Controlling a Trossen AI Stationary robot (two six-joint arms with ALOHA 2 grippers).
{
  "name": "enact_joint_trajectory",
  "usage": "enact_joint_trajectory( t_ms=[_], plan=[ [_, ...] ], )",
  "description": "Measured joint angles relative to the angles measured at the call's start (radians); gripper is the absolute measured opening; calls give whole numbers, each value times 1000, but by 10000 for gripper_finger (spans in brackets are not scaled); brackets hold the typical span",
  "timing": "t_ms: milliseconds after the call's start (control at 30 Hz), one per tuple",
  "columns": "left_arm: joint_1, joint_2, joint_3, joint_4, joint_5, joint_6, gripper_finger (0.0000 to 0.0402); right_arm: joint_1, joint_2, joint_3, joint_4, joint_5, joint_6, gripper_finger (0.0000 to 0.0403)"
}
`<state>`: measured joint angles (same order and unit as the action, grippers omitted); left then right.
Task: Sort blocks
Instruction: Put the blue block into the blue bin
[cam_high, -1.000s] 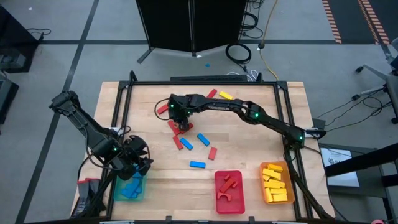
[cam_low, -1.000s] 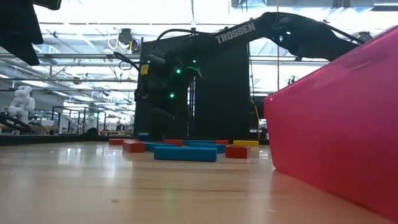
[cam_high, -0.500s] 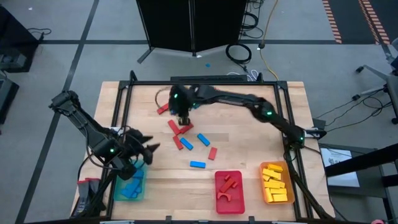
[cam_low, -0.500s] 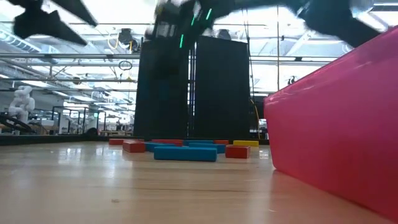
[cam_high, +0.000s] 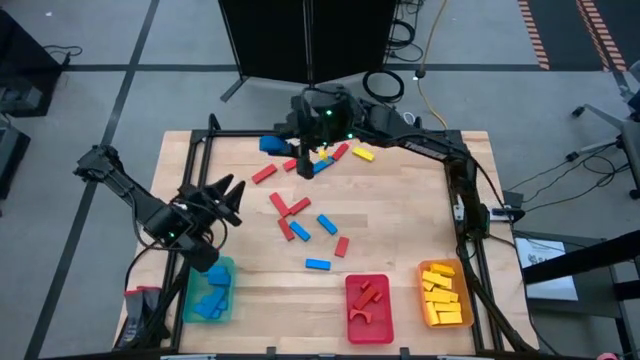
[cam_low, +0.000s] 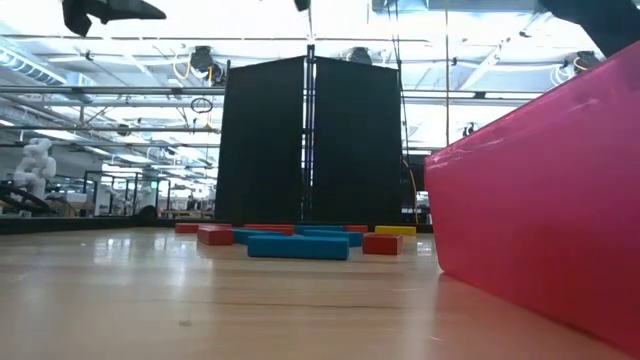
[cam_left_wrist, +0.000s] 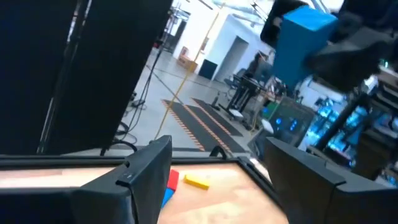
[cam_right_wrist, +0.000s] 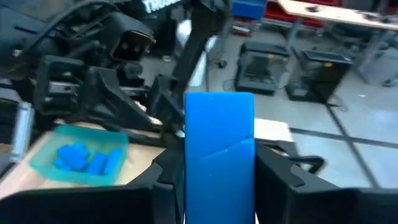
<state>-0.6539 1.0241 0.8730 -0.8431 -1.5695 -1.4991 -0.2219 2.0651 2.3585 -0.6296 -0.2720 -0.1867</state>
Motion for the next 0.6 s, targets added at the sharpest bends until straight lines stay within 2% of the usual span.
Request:
enact_joint_trajectory(
  t_ms=[233,300,333,400,500,600],
  plan=[
    [-16,-5,24,173,-2,222,260,41,9,-4,49,-55,11,110],
    [-23,-10,45,217,40,289,260,46,0,-2,49,-56,11,110],
    [-23,-17,58,232,96,320,260,47,-3,-2,40,-56,9,110],
    [-8,-38,88,272,310,392,260,52,-10,-3,21,-55,-8,110],
    [22,-54,106,481,634,655,260,56,-35,-4,-2,-60,-20,110],
    [39,-69,106,751,707,1004,260,54,-72,-3,-18,-60,-21,110]
  ],
)
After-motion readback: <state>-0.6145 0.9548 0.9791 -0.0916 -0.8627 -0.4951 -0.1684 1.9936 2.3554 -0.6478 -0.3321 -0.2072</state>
